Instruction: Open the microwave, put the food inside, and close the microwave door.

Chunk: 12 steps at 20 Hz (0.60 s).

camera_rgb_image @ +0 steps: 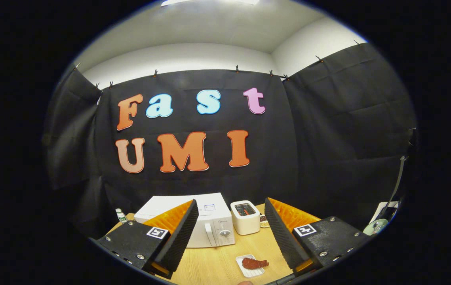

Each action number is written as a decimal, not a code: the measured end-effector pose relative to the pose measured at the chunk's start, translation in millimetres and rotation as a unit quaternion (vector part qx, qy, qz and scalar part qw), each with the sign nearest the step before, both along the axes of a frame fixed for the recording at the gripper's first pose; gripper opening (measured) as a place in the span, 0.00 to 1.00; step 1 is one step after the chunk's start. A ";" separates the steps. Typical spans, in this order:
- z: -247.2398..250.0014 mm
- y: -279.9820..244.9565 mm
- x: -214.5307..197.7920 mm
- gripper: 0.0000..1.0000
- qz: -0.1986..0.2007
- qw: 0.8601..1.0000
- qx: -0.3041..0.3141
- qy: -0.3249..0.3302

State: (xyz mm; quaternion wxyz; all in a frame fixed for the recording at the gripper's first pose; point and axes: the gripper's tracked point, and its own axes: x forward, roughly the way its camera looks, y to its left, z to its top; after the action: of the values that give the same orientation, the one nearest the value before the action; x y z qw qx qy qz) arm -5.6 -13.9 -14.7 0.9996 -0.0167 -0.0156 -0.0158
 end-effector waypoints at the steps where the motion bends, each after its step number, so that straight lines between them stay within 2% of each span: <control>1: -1.2 2.0 1.4 0.99 0.003 1.000 -0.001 0.001; 12: -37.1 27.6 32.4 0.99 0.025 0.999 -0.016 0.028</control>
State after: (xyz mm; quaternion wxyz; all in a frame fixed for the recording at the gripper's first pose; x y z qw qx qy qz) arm 26.9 13.7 -51.8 0.9994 -0.0325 0.0112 0.0103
